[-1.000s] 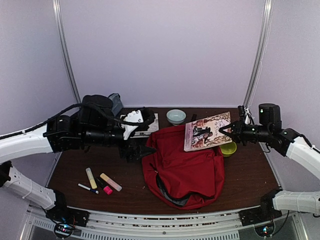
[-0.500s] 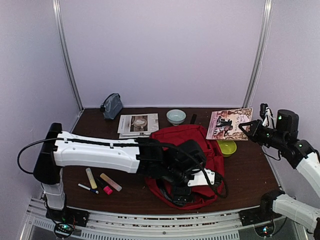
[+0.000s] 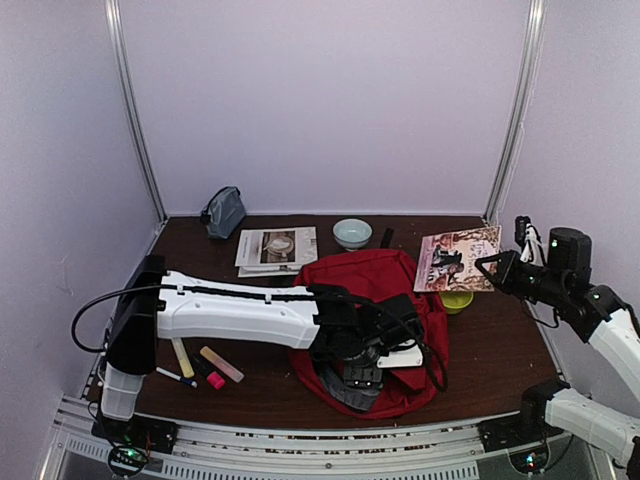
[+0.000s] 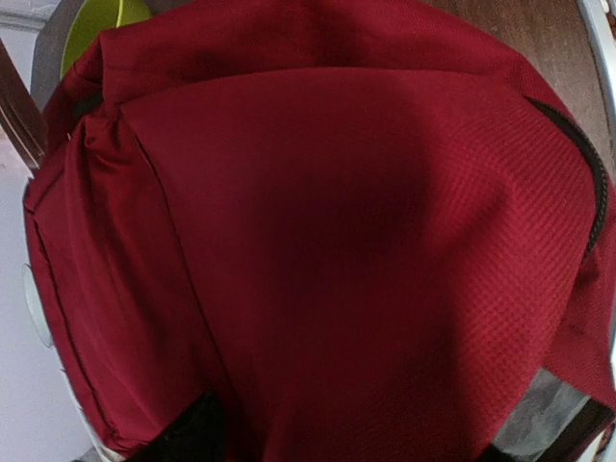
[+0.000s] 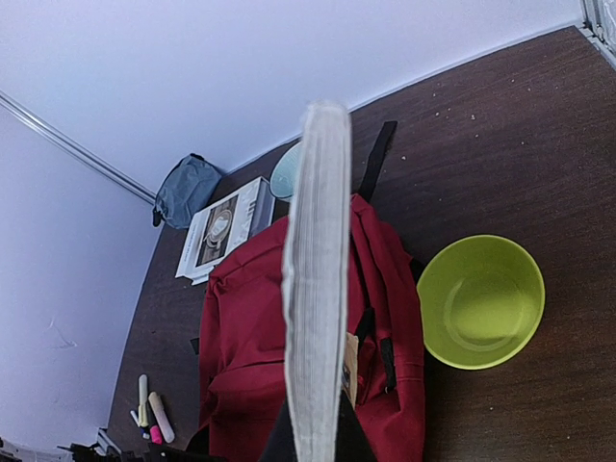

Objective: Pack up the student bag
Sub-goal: Pick up the largest pocket of the bag from the student bag, then place the book in the largest pocket of the bag.

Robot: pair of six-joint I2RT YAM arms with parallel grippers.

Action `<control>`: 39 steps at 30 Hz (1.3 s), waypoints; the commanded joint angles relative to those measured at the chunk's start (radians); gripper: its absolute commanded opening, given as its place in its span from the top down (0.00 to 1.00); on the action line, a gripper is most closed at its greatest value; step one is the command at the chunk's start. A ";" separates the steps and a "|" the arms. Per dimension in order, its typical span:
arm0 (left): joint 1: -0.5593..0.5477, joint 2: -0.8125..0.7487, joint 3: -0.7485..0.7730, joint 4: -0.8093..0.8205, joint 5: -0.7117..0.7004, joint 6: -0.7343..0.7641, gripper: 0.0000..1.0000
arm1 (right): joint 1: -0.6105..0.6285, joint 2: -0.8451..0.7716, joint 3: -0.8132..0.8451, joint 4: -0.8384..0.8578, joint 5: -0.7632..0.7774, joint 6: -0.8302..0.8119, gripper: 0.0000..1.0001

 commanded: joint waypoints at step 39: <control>0.354 -0.304 -0.015 0.301 0.297 -0.437 1.00 | 0.376 0.054 -0.137 0.119 -0.334 0.207 1.00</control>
